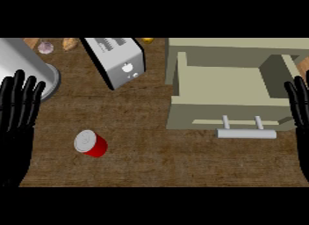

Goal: Pick up the can, place it into the drawer and close the drawer

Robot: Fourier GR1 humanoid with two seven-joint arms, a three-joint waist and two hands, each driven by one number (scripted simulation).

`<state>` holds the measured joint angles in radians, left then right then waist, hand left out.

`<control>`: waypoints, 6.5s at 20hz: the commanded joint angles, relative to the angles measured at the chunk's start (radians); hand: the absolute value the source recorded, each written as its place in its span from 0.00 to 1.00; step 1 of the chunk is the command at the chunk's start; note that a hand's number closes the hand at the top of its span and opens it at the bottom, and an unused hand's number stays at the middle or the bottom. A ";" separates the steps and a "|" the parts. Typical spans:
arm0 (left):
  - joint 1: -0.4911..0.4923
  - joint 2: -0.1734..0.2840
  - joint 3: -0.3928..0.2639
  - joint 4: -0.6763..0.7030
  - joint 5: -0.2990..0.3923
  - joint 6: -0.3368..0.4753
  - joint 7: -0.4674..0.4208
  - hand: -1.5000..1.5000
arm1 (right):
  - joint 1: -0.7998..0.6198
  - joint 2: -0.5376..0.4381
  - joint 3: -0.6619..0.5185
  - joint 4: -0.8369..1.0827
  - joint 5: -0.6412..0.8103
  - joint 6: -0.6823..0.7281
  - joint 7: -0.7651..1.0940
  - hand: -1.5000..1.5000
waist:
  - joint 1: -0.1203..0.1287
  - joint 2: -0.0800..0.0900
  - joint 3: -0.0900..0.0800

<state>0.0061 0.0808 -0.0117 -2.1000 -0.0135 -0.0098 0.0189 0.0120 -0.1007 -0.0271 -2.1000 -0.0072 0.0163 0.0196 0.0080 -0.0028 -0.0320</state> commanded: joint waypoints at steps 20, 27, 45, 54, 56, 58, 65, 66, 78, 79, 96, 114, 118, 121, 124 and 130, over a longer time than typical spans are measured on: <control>0.280 0.050 -0.142 -0.231 0.086 -0.131 0.325 0.00 | 0.159 0.001 -0.079 0.008 -0.036 0.020 0.130 0.00 | -0.006 0.002 0.032; 0.236 0.047 -0.085 -0.255 0.116 -0.119 0.425 0.00 | 0.231 0.030 -0.078 0.091 -0.026 0.058 -0.003 0.00 | -0.008 0.002 0.032; 0.186 -0.023 -0.065 0.183 -0.006 -0.156 0.069 0.00 | 0.236 0.040 -0.133 0.037 -0.046 0.112 0.025 0.00 | -0.010 0.002 0.032; 0.229 -0.026 -0.023 0.276 -0.009 -0.154 -0.054 0.00 | 0.306 0.072 -0.141 0.001 -0.027 0.137 -0.005 0.00 | -0.009 0.002 0.032; 0.152 -0.001 0.031 0.370 0.006 -0.168 -0.083 0.00 | 0.162 0.021 -0.191 0.097 -0.066 0.129 0.050 0.00 | -0.007 0.003 0.032; 0.176 -0.005 0.029 0.382 -0.015 -0.157 -0.097 0.00 | 0.250 0.043 -0.176 0.037 -0.071 0.160 0.016 0.00 | -0.010 0.002 0.032; 0.123 0.028 0.086 0.515 0.009 -0.205 -0.156 0.00 | 0.254 0.082 -0.146 0.033 -0.020 0.140 0.008 0.00 | -0.011 0.002 0.032; 0.168 0.015 0.071 0.500 -0.026 -0.184 -0.194 0.00 | 0.243 0.084 -0.135 0.042 0.010 0.129 0.010 0.00 | -0.009 0.002 0.032; 0.109 0.035 0.114 0.747 -0.040 -0.217 -0.349 0.00 | 0.206 0.049 -0.210 0.109 -0.040 0.180 -0.039 0.00 | -0.010 0.003 0.032; 0.098 0.051 0.122 0.687 -0.023 -0.224 -0.277 0.00 | 0.272 0.046 -0.217 -0.027 -0.087 0.200 0.044 0.00 | -0.012 0.002 0.032; -0.020 0.066 0.172 0.993 -0.033 -0.214 -0.436 0.00 | 0.215 0.044 -0.251 0.060 -0.076 0.220 0.009 0.00 | -0.011 0.003 0.032; -0.180 0.024 0.139 1.229 -0.067 -0.159 -0.508 0.00 | 0.319 0.100 -0.158 0.010 -0.021 0.179 -0.033 0.00 | -0.014 0.003 0.032; -0.160 0.004 0.103 1.151 -0.071 -0.154 -0.496 0.00 | 0.203 0.086 -0.204 -0.009 -0.024 0.175 0.072 0.00 | -0.009 0.002 0.032; -0.133 -0.003 0.095 1.090 -0.057 -0.145 -0.445 0.00 | 0.310 0.100 -0.218 -0.027 -0.061 0.233 0.012 0.00 | -0.011 0.002 0.032; -0.247 -0.024 0.106 1.263 -0.068 -0.134 -0.527 1.00 | 0.271 0.100 -0.174 -0.074 -0.050 0.163 0.064 0.00 | -0.014 0.003 0.032; -0.169 -0.048 0.069 1.078 -0.013 -0.191 -0.428 1.00 | 0.261 0.067 -0.281 -0.099 -0.144 0.218 0.133 0.00 | -0.011 0.002 0.032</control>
<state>-0.1739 0.0474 0.0730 -0.9786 -0.0476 -0.1800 -0.4376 0.2736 -0.0217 -0.2747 -2.1652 -0.1067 0.2298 0.1050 -0.0032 -0.0010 0.0003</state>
